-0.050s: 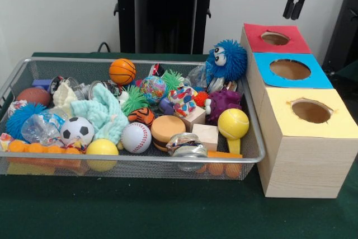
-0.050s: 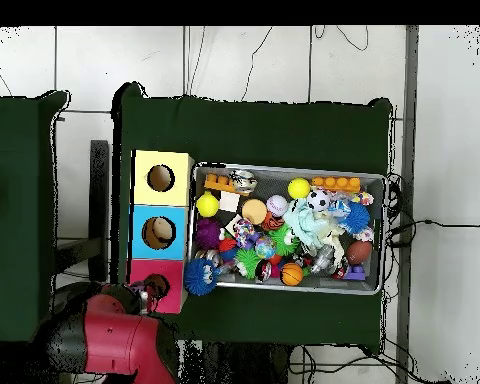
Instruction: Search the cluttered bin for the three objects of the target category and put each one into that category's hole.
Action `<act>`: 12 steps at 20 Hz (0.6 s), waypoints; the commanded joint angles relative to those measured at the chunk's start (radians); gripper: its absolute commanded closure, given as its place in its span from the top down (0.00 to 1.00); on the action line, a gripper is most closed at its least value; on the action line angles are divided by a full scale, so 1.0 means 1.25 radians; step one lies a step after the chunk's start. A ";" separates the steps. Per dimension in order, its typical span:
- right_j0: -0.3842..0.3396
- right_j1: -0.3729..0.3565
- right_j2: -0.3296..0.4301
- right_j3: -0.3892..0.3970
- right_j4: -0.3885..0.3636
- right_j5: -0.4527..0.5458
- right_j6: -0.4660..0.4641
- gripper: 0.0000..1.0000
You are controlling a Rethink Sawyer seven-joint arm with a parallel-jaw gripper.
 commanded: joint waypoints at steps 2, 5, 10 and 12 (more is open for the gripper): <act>-0.053 0.003 0.024 -0.053 0.022 0.103 0.195 0.00; -0.086 -0.005 0.041 -0.045 0.012 0.095 0.154 0.00; -0.140 -0.024 0.068 -0.012 -0.008 0.071 0.099 0.00; -0.154 -0.031 0.079 0.005 -0.015 0.053 0.088 0.00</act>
